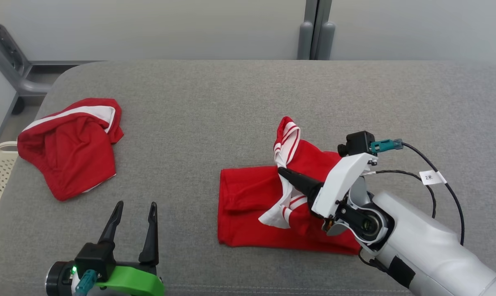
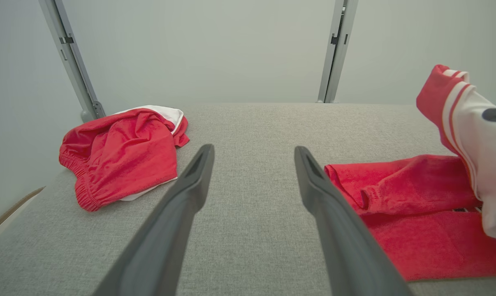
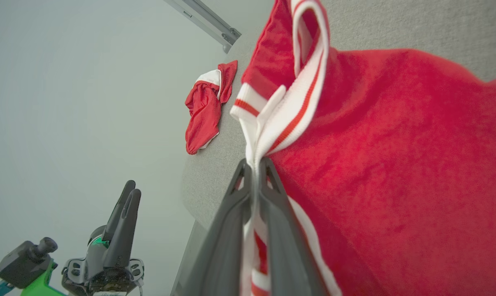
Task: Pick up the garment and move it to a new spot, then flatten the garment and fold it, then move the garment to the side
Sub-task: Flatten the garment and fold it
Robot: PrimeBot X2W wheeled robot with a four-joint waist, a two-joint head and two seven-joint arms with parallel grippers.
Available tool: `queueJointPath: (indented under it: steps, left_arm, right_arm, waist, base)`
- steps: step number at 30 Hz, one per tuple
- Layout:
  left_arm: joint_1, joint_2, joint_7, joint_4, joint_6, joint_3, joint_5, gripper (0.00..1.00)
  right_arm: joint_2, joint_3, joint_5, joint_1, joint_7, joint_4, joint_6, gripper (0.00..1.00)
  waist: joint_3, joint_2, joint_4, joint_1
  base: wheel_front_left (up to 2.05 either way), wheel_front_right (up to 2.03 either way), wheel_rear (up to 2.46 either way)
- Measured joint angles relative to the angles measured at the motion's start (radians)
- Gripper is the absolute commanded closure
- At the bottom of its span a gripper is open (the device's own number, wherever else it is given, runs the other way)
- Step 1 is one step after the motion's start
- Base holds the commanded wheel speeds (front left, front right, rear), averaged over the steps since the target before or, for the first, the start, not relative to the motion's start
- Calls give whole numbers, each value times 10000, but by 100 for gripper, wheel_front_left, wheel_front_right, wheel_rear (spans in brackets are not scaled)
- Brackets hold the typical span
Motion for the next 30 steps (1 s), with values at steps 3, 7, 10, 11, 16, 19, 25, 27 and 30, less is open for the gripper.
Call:
queueJointPath:
  steps: [3, 7, 10, 11, 16, 19, 25, 27, 30]
  left_arm:
    - [-140, -2, 0, 48, 0, -115, -42, 0]
    - [-162, -4, 0, 104, -2, -230, -58, 0]
    - [-218, -4, 0, 132, -4, -341, -75, 0]
    - [-231, -4, 0, 144, -4, -376, -100, 0]
    - [-312, -6, 0, 190, -2, -520, -163, 0]
    - [-346, -6, 0, 222, 0, -531, -215, 0]
    - [-351, -6, 0, 247, 13, -495, -222, 0]
    - [-351, -6, 0, 249, 19, -460, -222, 0]
    - [-348, -6, 0, 253, 21, -407, -221, 0]
  right_arm:
    - [251, 169, -12, -93, -134, 324, 0, 100]
    - [476, 316, -61, -151, -351, 771, 0, 100]
    - [723, 466, -155, -284, -564, 1218, 0, 100]
    - [805, 506, -184, -308, -642, 1398, 0, 100]
    - [1139, 690, -341, -536, -1012, 2207, 0, 100]
    - [1260, 746, -351, -630, -1172, 2500, 0, 100]
    - [1327, 897, -247, -668, -1302, 2635, 0, 0]
    - [1296, 905, -205, -682, -1442, 2541, 0, 0]
    - [1162, 863, -130, -693, -1737, 2265, 0, 0]
  waist:
    - [47, 0, 195, 0]
    - [84, 0, 389, 0]
    - [114, 0, 564, 0]
    - [127, 0, 615, 0]
    - [203, 0, 828, 0]
    - [248, 0, 910, 0]
    - [268, 0, 895, 0]
    - [253, 0, 845, 0]
    - [218, 0, 754, 0]
  base:
    - [0, 0, 0]
    - [0, 0, 0]
    - [0, 0, 0]
    - [0, 0, 0]
    - [0, 0, 0]
    - [0, 0, 0]
    - [0, 0, 0]
    - [0, 0, 0]
    - [0, 0, 0]
